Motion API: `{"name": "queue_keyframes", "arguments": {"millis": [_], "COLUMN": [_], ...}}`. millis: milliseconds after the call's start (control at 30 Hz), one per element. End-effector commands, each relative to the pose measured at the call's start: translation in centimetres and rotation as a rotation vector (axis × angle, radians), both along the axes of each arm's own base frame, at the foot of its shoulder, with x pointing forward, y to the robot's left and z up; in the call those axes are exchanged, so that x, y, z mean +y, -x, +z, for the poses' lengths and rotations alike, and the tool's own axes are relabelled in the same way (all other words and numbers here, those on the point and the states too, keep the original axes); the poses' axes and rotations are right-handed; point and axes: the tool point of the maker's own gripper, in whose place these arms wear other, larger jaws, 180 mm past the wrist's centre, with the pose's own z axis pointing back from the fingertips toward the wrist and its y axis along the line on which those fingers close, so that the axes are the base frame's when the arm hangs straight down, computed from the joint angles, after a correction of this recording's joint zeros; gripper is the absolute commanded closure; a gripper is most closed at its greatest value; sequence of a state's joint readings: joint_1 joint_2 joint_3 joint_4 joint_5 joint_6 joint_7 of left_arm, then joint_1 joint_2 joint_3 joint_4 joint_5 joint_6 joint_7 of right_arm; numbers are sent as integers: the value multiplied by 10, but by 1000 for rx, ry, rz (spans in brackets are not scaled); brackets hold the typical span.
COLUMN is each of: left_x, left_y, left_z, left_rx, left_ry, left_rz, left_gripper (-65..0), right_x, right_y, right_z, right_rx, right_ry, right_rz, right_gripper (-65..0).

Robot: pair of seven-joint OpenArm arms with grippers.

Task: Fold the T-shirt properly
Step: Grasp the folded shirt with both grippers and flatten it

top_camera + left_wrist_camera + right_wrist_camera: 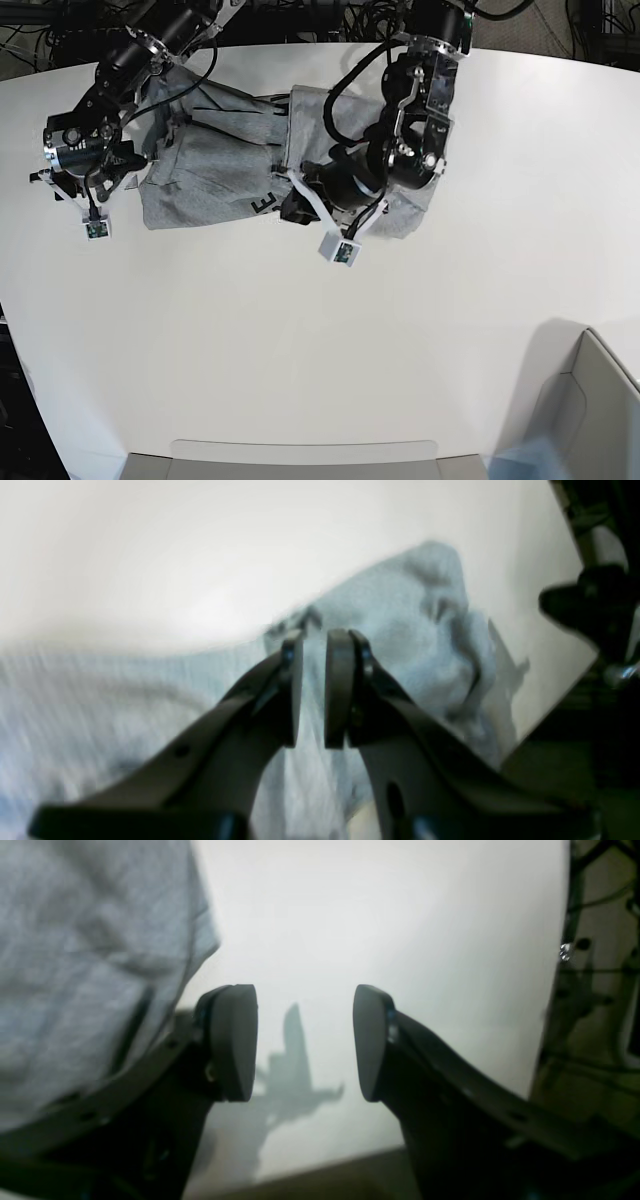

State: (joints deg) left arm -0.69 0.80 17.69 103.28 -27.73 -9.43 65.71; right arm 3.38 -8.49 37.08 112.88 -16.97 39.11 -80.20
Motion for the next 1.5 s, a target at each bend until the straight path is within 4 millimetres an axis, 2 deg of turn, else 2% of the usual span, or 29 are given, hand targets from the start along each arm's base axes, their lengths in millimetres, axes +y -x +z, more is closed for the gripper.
{"name": "queue_keyframes", "arguments": {"millis": [0,67,233,333,433,500,567,700,800,900,1033,1167,1233,1367,1467], "left_x": [7,21,57,70,79,83,83,82,81,80,79,80,81,80,81], "left_y": [-1,3,13,18,21,23,24,24,25,25,25,26,26,30,32], "left_z": [5,-3,-13,-18,-23,-26,-27,-28,-28,-28,-28,-28,-29,-31,-33], "left_rx": [-13,16,36,47,54,57,62,62,64,63,63,64,67,76,81], "left_ry": [1,-13,-58,-81,-105,-117,-118,-118,-117,-117,-111,-116,-117,-117,-117], "left_rz": [16,47,112,128,133,132,133,130,126,123,123,123,125,123,125], "left_gripper": [-78,-78,-78,-78,-78,-78,-78,-78,-78,-78,-78,-78,-78,-78,-78], "right_x": [11,31,75,103,114,108,93,35,12,8,2,15,23,39,54], "right_y": [-18,-31,-50,-44,-29,-15,-2,18,28,34,36,44,55,66,67], "right_z": [15,19,29,31,29,24,18,13,13,-4,-45,-79,-94,-105,-108], "right_rx": [-61,-102,-232,-289,-306,-309,-310,-338,-353,-296,-161,-40,16,76,110], "right_ry": [-2,-45,-251,-415,-531,-583,-600,-543,-516,-523,-568,-642,-675,-694,-700], "right_rz": [57,130,277,368,415,381,313,117,42,14,-17,-7,-11,27,79], "right_gripper": [-308,-308,-307,-307,-307,-307,-307,-307,-307,-307,-307,-307,-307,-307,-307]}}
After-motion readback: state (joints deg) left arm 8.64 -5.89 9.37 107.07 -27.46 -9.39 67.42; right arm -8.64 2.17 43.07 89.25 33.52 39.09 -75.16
